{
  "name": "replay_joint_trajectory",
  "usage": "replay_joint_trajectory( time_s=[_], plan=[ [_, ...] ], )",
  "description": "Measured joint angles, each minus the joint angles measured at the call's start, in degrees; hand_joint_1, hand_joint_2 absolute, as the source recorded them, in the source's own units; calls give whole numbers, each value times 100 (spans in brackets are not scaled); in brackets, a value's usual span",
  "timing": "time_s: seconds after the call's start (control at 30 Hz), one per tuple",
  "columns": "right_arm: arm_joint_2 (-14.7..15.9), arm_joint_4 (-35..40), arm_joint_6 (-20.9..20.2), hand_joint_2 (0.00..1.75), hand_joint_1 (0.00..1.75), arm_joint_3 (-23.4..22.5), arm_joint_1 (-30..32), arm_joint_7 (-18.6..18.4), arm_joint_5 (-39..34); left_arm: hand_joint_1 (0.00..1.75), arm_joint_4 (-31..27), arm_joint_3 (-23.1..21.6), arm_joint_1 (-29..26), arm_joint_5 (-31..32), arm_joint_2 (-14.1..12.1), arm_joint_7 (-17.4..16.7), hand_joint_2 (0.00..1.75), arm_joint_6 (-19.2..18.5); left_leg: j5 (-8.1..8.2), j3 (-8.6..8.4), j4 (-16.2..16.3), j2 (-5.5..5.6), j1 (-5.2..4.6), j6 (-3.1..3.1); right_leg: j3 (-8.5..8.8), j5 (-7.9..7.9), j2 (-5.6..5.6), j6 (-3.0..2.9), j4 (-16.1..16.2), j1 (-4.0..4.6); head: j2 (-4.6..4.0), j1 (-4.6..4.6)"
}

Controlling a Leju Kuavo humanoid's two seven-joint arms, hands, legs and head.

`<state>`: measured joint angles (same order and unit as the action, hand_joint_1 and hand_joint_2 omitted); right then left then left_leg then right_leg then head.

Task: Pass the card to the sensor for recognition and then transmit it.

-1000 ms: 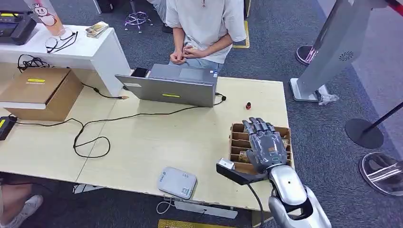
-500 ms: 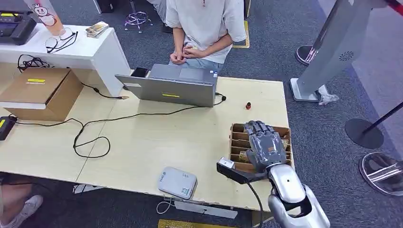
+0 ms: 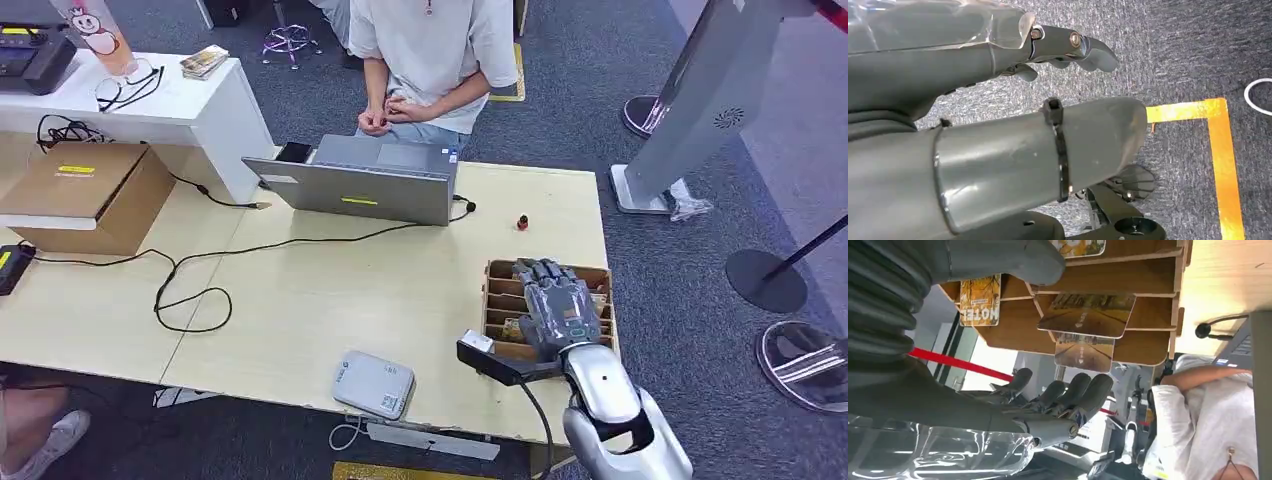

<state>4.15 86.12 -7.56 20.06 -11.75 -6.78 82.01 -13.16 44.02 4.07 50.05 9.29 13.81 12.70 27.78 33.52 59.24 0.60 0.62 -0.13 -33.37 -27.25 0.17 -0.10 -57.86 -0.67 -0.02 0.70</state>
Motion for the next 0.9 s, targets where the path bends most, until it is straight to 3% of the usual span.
replay_joint_trajectory(
  time_s=[0.33,0.53,0.9],
  plan=[
    [13,-64,-2,175,56,0,-37,-33,-79,0,0,0,0,-2,0,0,0,-2,0,-1,0,0,0,0,0,0,0,0,0,0,0,0],
    [37,-114,2,175,73,-2,-57,-44,-96,0,0,0,0,0,0,0,0,-2,0,-1,0,0,0,0,0,1,0,0,0,0,0,0],
    [70,-181,13,175,70,-2,-87,-46,-101,0,0,0,0,0,0,-2,0,-2,0,-1,0,0,0,0,0,1,0,0,0,0,0,0]
  ],
)
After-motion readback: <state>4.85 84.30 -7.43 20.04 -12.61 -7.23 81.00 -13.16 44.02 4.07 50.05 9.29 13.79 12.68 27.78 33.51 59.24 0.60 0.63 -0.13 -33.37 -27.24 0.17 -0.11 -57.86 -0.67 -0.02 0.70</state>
